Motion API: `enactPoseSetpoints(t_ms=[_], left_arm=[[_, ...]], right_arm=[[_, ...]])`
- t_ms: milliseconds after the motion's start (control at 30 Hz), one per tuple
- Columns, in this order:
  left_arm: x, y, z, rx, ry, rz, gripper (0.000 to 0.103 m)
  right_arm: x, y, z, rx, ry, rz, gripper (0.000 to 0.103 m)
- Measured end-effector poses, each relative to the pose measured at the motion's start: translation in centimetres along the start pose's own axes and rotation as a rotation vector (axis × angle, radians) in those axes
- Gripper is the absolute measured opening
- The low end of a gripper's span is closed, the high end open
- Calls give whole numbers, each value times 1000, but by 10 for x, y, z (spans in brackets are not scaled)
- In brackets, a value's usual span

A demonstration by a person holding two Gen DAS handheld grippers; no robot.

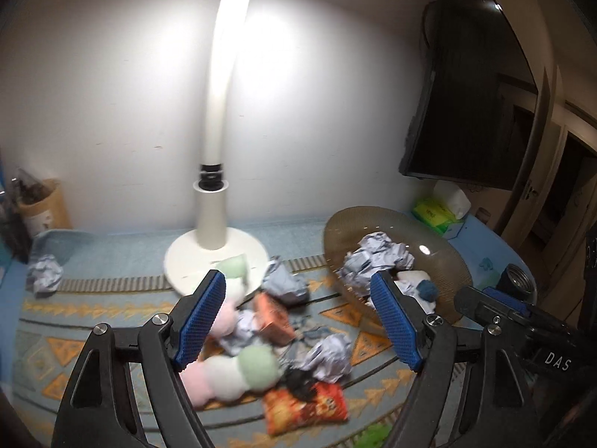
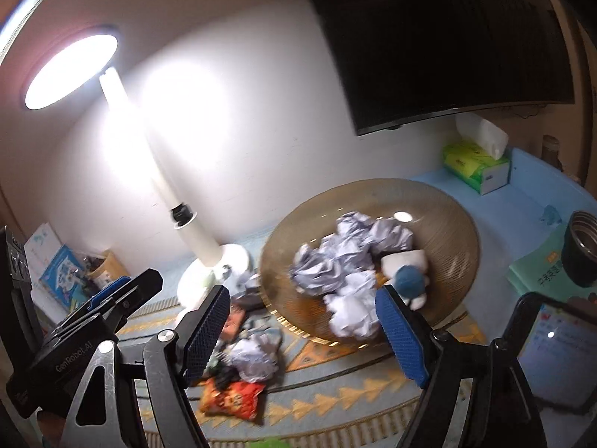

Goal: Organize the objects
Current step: 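Open both grippers over the bowl and withdraw them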

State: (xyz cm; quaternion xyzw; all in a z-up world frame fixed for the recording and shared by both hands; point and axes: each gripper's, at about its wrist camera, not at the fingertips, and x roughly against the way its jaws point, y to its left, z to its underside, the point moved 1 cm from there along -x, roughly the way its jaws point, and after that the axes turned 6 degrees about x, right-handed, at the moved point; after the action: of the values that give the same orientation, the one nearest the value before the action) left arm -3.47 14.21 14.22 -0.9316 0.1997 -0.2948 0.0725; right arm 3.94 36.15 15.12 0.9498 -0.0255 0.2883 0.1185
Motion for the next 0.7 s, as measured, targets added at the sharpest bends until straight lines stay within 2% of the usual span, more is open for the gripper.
enactPoseSetpoints(t_ms=[100, 167, 300, 400, 467, 533, 700], left_arm=[[31, 33, 22, -6, -28, -96, 82], [40, 58, 44, -20, -49, -129, 93], [31, 110, 81, 77, 16, -194, 93], [26, 128, 96, 130, 8, -204, 93], [19, 130, 99, 145, 33, -214, 93], [16, 128, 99, 133, 40, -208, 93], [15, 119, 103, 88, 46, -218, 93]], right_arm=[[0, 55, 24, 74, 27, -87, 81], [-8, 86, 48, 109, 44, -136, 87], [-37, 119, 101, 161, 74, -157, 87], [-61, 121, 123, 197, 132, -100, 87], [-65, 117, 121, 195, 137, -114, 88], [-66, 114, 123, 184, 135, -119, 93], [-69, 111, 123, 176, 150, -128, 94]])
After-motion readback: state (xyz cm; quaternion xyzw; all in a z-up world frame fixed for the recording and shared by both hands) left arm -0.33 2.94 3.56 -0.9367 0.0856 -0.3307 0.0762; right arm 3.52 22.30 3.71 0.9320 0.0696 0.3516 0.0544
